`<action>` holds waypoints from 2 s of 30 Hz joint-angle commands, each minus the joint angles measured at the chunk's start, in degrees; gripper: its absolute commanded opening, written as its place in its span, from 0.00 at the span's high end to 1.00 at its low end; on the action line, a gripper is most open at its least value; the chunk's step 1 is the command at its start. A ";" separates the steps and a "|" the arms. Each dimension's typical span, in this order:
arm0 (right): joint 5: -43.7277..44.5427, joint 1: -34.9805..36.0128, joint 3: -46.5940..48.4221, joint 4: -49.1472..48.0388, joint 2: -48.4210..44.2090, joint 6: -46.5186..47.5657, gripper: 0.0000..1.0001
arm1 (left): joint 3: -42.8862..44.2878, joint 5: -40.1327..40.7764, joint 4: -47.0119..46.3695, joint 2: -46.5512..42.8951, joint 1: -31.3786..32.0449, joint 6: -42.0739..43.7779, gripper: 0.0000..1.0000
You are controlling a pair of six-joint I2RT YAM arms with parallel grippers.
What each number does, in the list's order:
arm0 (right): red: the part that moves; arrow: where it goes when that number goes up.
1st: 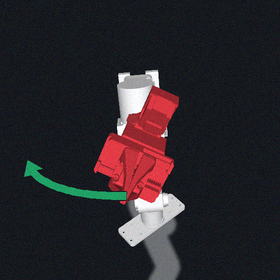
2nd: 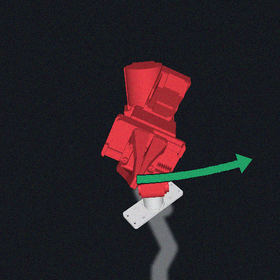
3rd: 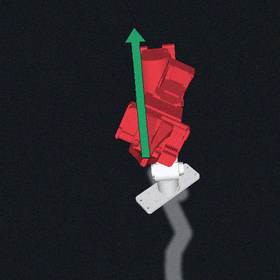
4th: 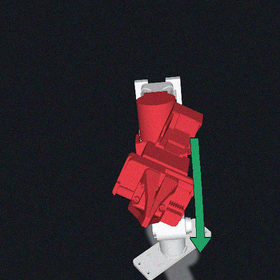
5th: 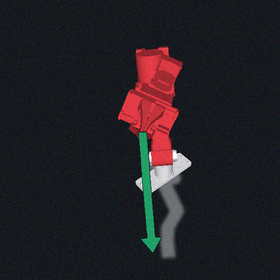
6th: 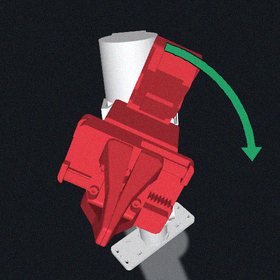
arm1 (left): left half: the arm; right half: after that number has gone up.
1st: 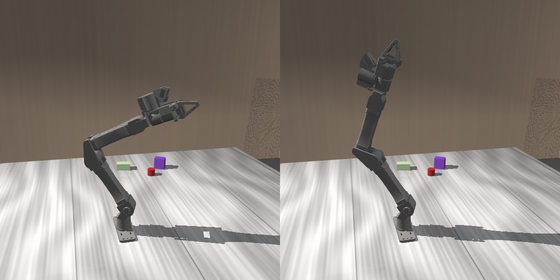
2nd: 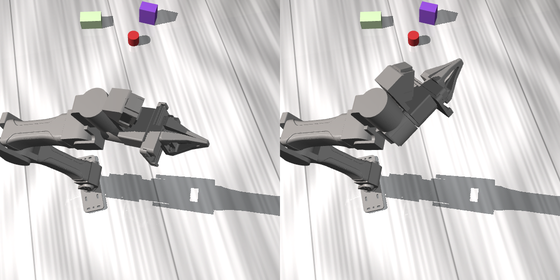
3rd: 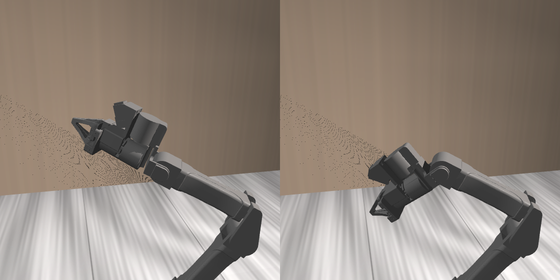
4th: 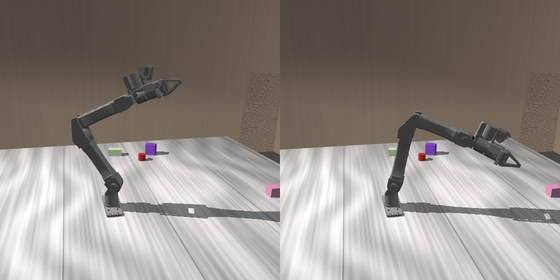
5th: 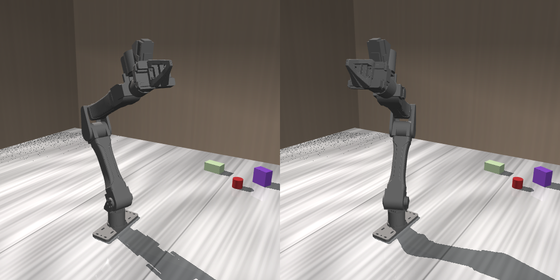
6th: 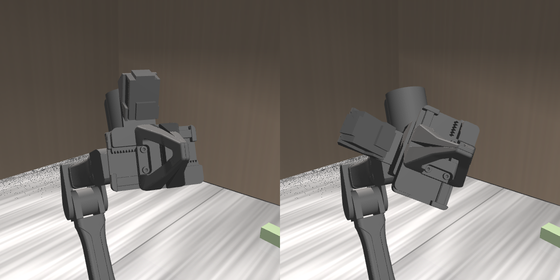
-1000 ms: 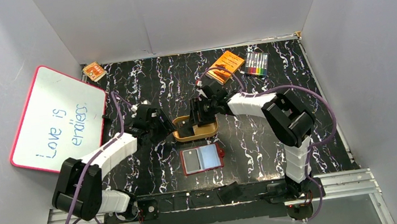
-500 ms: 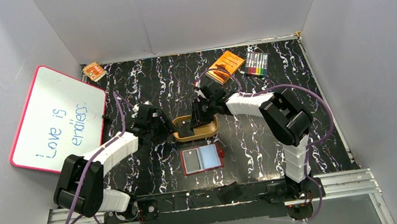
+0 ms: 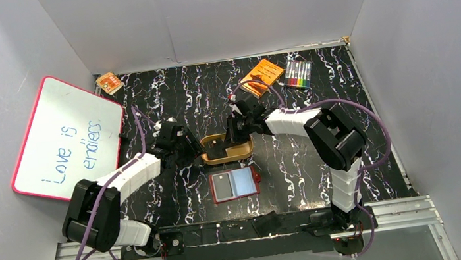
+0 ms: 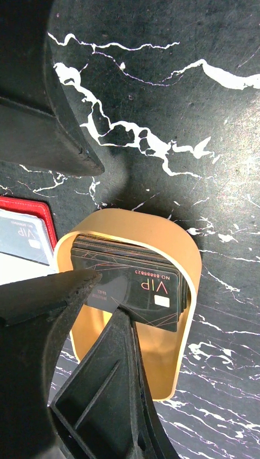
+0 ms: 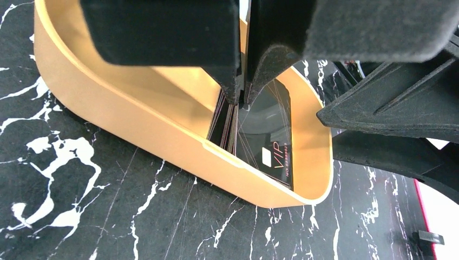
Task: Put the credit cards into the card holder
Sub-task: Pick up the credit card from the storage box, then turn over the card slot in the card holder.
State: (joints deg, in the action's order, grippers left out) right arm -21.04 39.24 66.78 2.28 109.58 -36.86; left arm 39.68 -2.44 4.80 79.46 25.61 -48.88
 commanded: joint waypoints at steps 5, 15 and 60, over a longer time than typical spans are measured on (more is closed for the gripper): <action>0.11 -0.90 -2.26 -1.52 -3.57 -0.76 0.97 | -0.79 -0.36 0.70 -0.36 -0.29 0.05 0.39; -2.32 -1.89 -5.58 -3.87 -7.96 -2.83 1.00 | -0.62 0.05 1.34 -1.31 -0.38 0.02 0.40; -7.05 -3.93 -40.87 12.52 -58.66 -15.25 1.00 | 4.36 10.87 8.09 -5.77 31.24 -3.89 0.28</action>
State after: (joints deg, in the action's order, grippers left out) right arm -26.50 35.38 27.40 18.94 53.28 -48.12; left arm 41.23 5.26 11.70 70.96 54.70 -51.68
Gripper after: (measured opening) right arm 0.032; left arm 0.710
